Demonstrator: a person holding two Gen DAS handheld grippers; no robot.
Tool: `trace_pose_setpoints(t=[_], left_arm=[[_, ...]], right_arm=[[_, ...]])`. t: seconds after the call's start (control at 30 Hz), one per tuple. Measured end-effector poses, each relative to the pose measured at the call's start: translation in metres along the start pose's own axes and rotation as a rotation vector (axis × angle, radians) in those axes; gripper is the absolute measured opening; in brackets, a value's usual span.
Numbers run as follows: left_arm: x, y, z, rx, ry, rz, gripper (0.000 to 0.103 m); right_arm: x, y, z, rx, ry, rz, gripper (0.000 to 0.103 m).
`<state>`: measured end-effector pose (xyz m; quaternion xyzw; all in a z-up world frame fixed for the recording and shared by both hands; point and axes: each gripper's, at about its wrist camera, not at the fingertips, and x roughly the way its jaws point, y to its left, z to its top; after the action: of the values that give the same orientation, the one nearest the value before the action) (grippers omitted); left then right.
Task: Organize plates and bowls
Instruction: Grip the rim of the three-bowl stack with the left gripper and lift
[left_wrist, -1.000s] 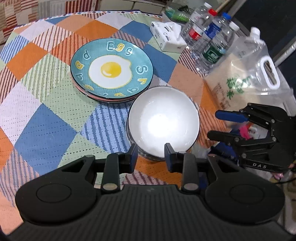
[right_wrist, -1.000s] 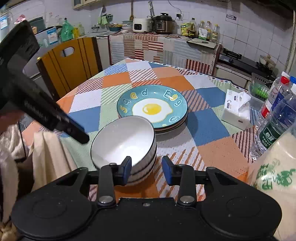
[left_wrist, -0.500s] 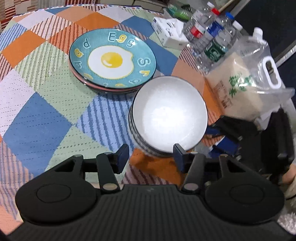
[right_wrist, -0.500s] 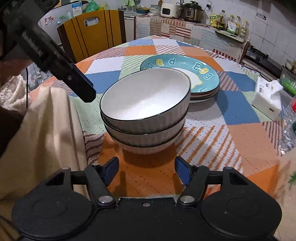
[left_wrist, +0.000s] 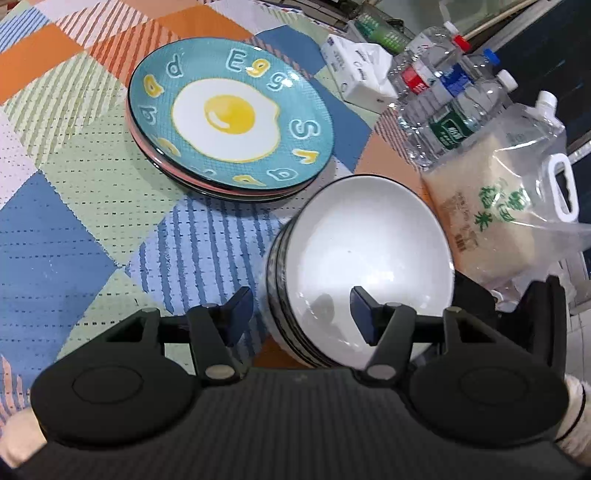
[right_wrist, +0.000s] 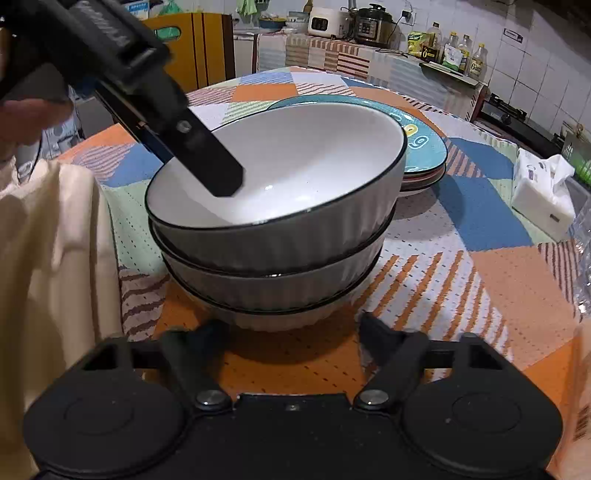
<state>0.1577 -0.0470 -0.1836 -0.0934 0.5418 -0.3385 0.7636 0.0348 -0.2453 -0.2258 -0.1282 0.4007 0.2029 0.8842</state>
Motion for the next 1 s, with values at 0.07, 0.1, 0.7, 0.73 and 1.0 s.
trace_pose_setpoints(t=[0.07, 0.1, 0.7, 0.73, 1.0], left_arm=[[0.004, 0.002, -0.001, -0.001, 0.000, -0.005, 0.057], [0.006, 0.002, -0.002, 0.002, -0.003, -0.002, 0.057], [0.021, 0.007, -0.009, -0.029, -0.034, -0.009, 0.044], [0.021, 0.006, -0.009, -0.025, -0.033, -0.007, 0.044], [0.021, 0.003, -0.008, -0.014, -0.021, 0.003, 0.044]], right_arm=[[0.003, 0.000, -0.001, 0.012, -0.020, 0.000, 0.095], [0.004, -0.001, -0.001, 0.020, -0.027, 0.004, 0.095], [0.016, 0.003, 0.004, 0.035, -0.125, 0.062, 0.099], [0.016, 0.003, 0.003, 0.039, -0.128, 0.064, 0.098], [0.017, -0.001, 0.005, 0.042, -0.111, 0.079, 0.097]])
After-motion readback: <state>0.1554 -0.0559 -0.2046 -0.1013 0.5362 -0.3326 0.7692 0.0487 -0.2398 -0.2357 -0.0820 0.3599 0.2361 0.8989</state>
